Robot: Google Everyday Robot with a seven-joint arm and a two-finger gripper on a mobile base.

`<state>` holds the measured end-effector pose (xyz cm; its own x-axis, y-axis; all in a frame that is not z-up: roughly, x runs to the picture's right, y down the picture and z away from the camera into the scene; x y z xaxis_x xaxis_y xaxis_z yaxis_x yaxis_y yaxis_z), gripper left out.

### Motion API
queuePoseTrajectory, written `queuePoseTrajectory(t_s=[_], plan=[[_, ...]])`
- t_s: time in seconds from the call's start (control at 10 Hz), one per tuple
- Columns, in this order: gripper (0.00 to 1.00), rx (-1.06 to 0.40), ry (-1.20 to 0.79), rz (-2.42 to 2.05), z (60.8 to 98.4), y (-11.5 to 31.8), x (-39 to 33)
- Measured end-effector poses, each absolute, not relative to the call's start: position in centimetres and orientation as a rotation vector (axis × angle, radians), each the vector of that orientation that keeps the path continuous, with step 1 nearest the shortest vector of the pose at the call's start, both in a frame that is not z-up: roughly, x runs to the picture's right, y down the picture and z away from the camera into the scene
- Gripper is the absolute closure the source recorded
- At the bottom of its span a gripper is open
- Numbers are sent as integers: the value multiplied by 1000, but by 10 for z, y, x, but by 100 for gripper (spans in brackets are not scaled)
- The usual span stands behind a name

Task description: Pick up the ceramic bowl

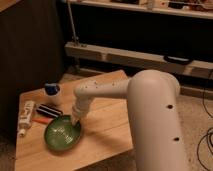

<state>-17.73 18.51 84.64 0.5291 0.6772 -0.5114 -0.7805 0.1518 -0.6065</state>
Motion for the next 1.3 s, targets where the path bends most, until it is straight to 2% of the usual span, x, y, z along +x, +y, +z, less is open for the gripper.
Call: queuePoseTrajectory(t_s=[0.4,0.6,1.1,1.3], plan=[[80,-974,166,1088,842,182,-176],[80,-975,112,1120,818,170,-170],[80,-966,-3,1169,720,118,-155],[80,-1001,-56,1168,709,113,-150]])
